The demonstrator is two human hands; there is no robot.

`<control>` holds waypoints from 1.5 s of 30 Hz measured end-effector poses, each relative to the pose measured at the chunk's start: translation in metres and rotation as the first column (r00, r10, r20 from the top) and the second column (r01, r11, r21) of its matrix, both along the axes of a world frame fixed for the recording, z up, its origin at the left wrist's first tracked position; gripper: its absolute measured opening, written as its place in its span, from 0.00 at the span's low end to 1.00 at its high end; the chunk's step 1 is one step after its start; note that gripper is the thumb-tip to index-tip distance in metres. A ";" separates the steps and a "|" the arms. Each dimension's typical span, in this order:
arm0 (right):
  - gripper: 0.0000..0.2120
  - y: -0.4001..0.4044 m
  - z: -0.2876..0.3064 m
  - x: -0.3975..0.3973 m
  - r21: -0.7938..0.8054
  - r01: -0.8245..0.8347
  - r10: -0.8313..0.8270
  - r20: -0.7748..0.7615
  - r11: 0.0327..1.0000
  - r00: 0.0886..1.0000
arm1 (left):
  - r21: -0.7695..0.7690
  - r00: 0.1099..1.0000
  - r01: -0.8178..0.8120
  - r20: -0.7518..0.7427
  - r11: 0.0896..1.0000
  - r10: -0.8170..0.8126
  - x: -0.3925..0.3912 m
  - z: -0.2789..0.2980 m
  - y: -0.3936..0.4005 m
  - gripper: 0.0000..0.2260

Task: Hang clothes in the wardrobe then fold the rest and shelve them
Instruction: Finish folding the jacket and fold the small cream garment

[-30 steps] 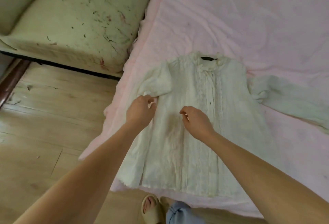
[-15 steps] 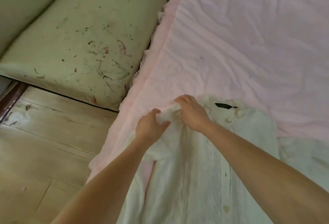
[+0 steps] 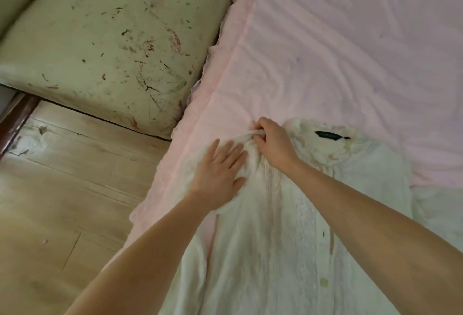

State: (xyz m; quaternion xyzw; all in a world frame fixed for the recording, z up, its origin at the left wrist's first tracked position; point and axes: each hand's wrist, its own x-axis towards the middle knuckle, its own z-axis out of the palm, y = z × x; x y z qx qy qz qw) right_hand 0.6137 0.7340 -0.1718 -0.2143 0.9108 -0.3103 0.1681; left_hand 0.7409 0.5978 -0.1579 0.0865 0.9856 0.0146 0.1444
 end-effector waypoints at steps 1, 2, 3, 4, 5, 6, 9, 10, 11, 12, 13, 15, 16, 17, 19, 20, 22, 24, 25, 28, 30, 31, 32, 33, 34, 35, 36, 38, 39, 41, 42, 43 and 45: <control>0.04 0.004 0.000 0.005 -0.010 -0.035 0.035 0.016 0.999 0.999 | -0.072 0.984 -0.054 0.164 0.996 0.065 0.004 0.000 0.000 0.27; 0.08 0.007 0.001 0.011 -0.026 -0.065 0.065 0.019 0.998 0.998 | -0.126 0.962 -0.119 0.232 0.985 0.146 0.002 0.003 0.001 0.27; 0.12 0.010 0.005 0.016 -0.043 -0.068 0.068 0.008 0.997 0.998 | -0.174 0.951 -0.159 0.239 0.972 0.198 -0.005 0.009 0.005 0.27; 0.15 0.016 0.012 0.022 -0.050 -0.038 0.037 -0.024 0.998 0.999 | -0.209 0.952 -0.160 0.226 0.965 0.207 -0.014 0.019 0.013 0.25; 0.15 0.021 0.019 0.028 -0.047 0.003 -0.007 -0.071 0.999 0.997 | -0.216 0.963 -0.143 0.197 0.966 0.186 -0.024 0.031 0.021 0.21; 0.14 0.032 0.028 0.037 -0.039 0.047 -0.052 -0.122 0.998 0.991 | -0.194 0.975 -0.118 0.161 0.974 0.150 -0.034 0.044 0.030 0.17; 0.12 0.073 0.044 0.061 -0.005 0.138 -0.137 -0.148 0.990 0.979 | -0.090 0.996 -0.052 0.071 0.995 0.059 -0.056 0.068 0.053 0.13; 0.12 0.093 0.051 0.066 0.018 0.174 -0.170 -0.126 0.985 0.977 | -0.057 0.997 -0.046 0.059 0.997 0.049 -0.062 0.073 0.063 0.13; 0.12 0.114 0.056 0.068 0.046 0.219 -0.213 -0.113 0.975 0.971 | -0.022 0.998 -0.031 0.050 0.999 0.032 -0.068 0.076 0.073 0.13; 0.13 0.134 0.063 0.069 0.076 0.268 -0.259 -0.109 0.961 0.960 | 0.016 0.999 -0.014 0.050 1.000 0.014 -0.074 0.078 0.084 0.13; 0.14 0.150 0.067 0.068 0.105 0.300 -0.291 -0.099 0.948 0.952 | 0.058 0.997 -0.024 0.069 0.998 0.019 -0.077 0.079 0.092 0.13; 0.19 0.186 0.075 0.064 0.161 0.361 -0.352 -0.083 0.919 0.932 | 0.183 0.992 -0.064 0.117 0.981 0.043 -0.082 0.080 0.113 0.13; 0.22 0.203 0.077 0.059 0.188 0.393 -0.384 -0.081 0.900 0.920 | 0.253 0.986 -0.114 0.150 0.961 0.078 -0.085 0.080 0.124 0.14; 0.24 0.222 0.080 0.054 0.217 0.425 -0.416 -0.087 0.879 0.905 | 0.320 0.976 -0.168 0.184 0.933 0.112 -0.089 0.080 0.138 0.14; 0.23 0.250 0.079 0.044 0.295 0.452 -0.441 -0.107 0.842 0.891 | 0.378 0.978 -0.176 0.173 0.909 0.117 -0.092 0.077 0.160 0.15; 0.21 0.267 0.077 0.040 0.378 0.422 -0.406 -0.127 0.824 0.905 | 0.371 0.986 -0.128 0.146 0.920 0.079 -0.094 0.075 0.176 0.16; 0.21 0.291 0.067 0.038 0.593 0.233 -0.227 -0.087 0.771 0.970 | 0.349 0.995 0.003 0.096 0.937 -0.039 -0.097 0.069 0.205 0.18; 0.27 0.316 0.056 0.035 0.699 0.047 -0.105 0.041 0.714 0.994 | 0.283 0.981 0.175 0.034 0.943 -0.192 -0.104 0.058 0.239 0.22; 0.30 0.326 0.051 0.034 0.715 -0.018 -0.047 0.071 0.699 0.996 | 0.246 0.971 0.226 0.017 0.943 -0.237 -0.110 0.052 0.253 0.24; 0.21 0.345 0.048 0.030 0.671 -0.057 0.057 0.022 0.740 0.998 | 0.193 0.970 0.198 0.103 0.961 -0.220 -0.131 0.032 0.281 0.30; 0.11 0.349 0.054 0.029 0.591 0.056 -0.066 -0.004 0.804 0.998 | 0.209 0.967 0.141 0.182 0.968 -0.180 -0.142 0.020 0.288 0.28; 0.11 0.356 0.055 0.027 0.583 0.142 -0.158 -0.023 0.800 0.987 | 0.205 0.970 0.110 0.190 0.973 -0.150 -0.147 0.016 0.292 0.25; 0.11 0.364 0.056 0.027 0.596 0.234 -0.249 -0.057 0.768 0.967 | 0.186 0.979 0.077 0.169 0.980 -0.109 -0.152 0.012 0.292 0.22; 0.12 0.373 0.056 0.028 0.619 0.315 -0.338 -0.083 0.719 0.937 | 0.167 0.989 0.046 0.129 0.985 -0.068 -0.154 0.011 0.291 0.17; 0.12 0.380 0.058 0.030 0.658 0.375 -0.408 -0.112 0.653 0.906 | 0.148 0.995 0.033 0.086 0.988 -0.047 -0.156 0.008 0.287 0.15; 0.12 0.390 0.058 0.034 0.702 0.423 -0.466 -0.145 0.573 0.873 | 0.131 0.997 0.043 0.052 0.990 -0.051 -0.157 0.005 0.286 0.13; 0.14 0.396 0.057 0.039 0.724 0.467 -0.485 -0.207 0.508 0.849 | 0.138 0.998 0.045 0.034 0.989 -0.050 -0.156 0.003 0.285 0.12; 0.18 0.399 0.049 0.051 0.638 0.541 -0.436 -0.335 0.548 0.835 | 0.214 0.999 -0.014 0.035 0.977 0.006 -0.152 0.003 0.285 0.11; 0.20 0.396 0.047 0.056 0.547 0.524 -0.416 -0.319 0.653 0.852 | 0.255 0.998 -0.058 0.047 0.965 0.047 -0.150 0.005 0.286 0.11; 0.20 0.388 0.050 0.064 0.377 0.353 -0.353 -0.073 0.856 0.933 | 0.316 0.994 -0.107 0.049 0.943 0.096 -0.147 0.009 0.286 0.10; 0.21 0.386 0.052 0.065 0.398 0.245 -0.290 0.055 0.884 0.955 | 0.311 0.994 -0.105 0.051 0.945 0.094 -0.146 0.010 0.286 0.10; 0.19 0.387 0.053 0.063 0.473 0.164 -0.252 0.128 0.866 0.959 | 0.304 0.994 -0.103 0.059 0.947 0.089 -0.146 0.011 0.285 0.11; 0.12 0.386 0.058 0.060 0.661 0.182 -0.286 0.051 0.728 0.957 | 0.321 0.994 -0.091 0.092 0.943 0.064 -0.143 0.016 0.282 0.13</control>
